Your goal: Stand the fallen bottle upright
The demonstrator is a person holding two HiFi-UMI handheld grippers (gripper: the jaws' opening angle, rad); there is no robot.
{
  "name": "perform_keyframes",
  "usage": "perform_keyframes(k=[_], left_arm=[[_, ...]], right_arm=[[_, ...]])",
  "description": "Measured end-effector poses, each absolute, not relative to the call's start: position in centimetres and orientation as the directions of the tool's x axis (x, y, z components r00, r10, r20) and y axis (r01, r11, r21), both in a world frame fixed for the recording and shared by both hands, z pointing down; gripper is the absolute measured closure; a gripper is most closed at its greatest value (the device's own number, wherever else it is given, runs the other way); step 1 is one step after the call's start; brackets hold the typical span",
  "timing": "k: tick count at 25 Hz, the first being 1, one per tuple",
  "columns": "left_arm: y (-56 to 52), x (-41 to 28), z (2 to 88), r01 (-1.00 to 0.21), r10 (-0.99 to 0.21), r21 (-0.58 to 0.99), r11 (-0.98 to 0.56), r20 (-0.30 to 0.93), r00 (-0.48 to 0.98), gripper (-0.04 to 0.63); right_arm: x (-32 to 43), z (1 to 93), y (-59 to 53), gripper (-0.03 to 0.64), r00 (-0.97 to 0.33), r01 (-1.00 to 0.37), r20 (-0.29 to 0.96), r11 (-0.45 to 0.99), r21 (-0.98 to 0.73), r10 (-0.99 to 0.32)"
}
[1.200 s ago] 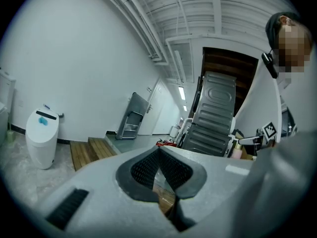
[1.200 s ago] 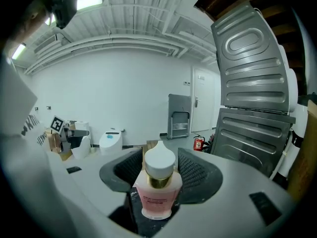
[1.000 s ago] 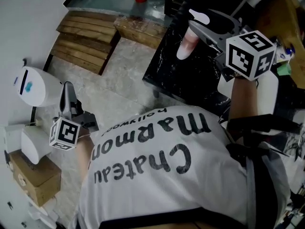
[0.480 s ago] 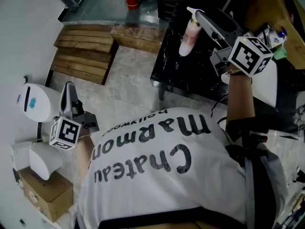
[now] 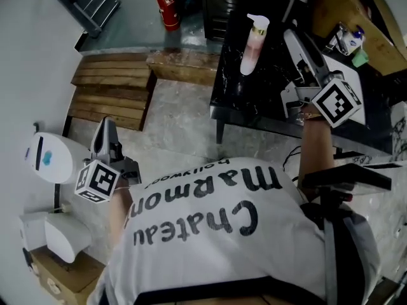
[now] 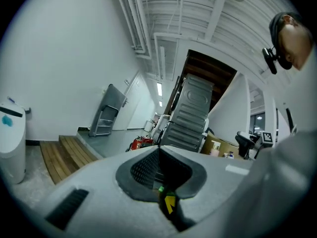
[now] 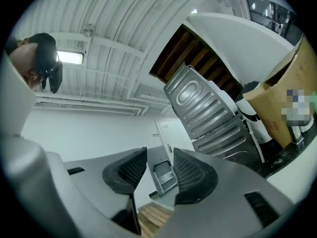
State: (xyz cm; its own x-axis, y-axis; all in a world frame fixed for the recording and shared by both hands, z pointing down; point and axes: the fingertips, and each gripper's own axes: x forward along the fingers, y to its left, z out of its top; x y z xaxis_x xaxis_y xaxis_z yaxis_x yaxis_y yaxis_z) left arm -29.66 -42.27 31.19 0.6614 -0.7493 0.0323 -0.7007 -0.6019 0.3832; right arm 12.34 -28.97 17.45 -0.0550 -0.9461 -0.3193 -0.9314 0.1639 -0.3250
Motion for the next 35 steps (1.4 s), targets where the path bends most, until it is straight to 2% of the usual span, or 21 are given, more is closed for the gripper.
perform_keyframes(k=[3, 7, 10, 14, 17, 20, 26, 29, 35], left_arm=[[-42.0, -29.5, 31.2, -0.658, -0.713, 0.403, -0.636, 0.018, 0.701, 0.580], [-40.8, -28.9, 29.6, -0.602, -0.664, 0.386, -0.699, -0.040, 0.746, 0.580], [-39.3, -28.1, 28.7, -0.537, -0.599, 0.374, -0.756, -0.063, 0.798, 0.580], [-36.7, -26.2, 29.2, -0.433, -0.482, 0.374, -0.820, -0.046, 0.875, 0.580], [-35.0, -24.4, 29.3, -0.360, -0.407, 0.369, -0.857, -0.057, 0.912, 0.580], [-33.3, -23.0, 29.3, -0.298, -0.348, 0.373, -0.879, -0.074, 0.934, 0.580], [-30.8, -21.2, 30.9, -0.247, -0.281, 0.376, -0.893, -0.037, 0.959, 0.580], [-30.0, -20.4, 31.8, -0.237, -0.267, 0.393, -0.888, -0.023, 0.963, 0.580], [-28.5, -19.8, 32.6, -0.217, -0.241, 0.410, -0.886, -0.008, 0.971, 0.580]], right_arm=[[10.8, 17.1, -26.5, 0.511, -0.006, -0.923, -0.349, 0.139, -0.358, -0.937], [8.0, 16.8, -23.1, 0.558, 0.013, -0.890, -0.404, 0.174, -0.422, -0.915], [5.5, 18.0, -20.7, 0.578, 0.028, -0.868, -0.400, 0.176, -0.465, -0.916], [2.7, 20.5, -17.5, 0.584, 0.078, -0.871, -0.357, 0.110, -0.478, -0.931], [1.9, 22.9, -15.4, 0.584, 0.163, -0.870, -0.289, 0.001, -0.492, -0.943], [1.8, 26.0, -13.3, 0.584, 0.269, -0.862, -0.159, -0.163, -0.481, -0.950], [1.9, 31.0, -9.6, 0.584, 0.424, -0.820, 0.086, -0.422, -0.385, -0.902], [1.8, 32.9, -8.7, 0.588, 0.453, -0.798, 0.159, -0.478, -0.367, -0.877], [1.1, 33.8, -7.5, 0.597, 0.456, -0.793, 0.184, -0.492, -0.359, -0.871]])
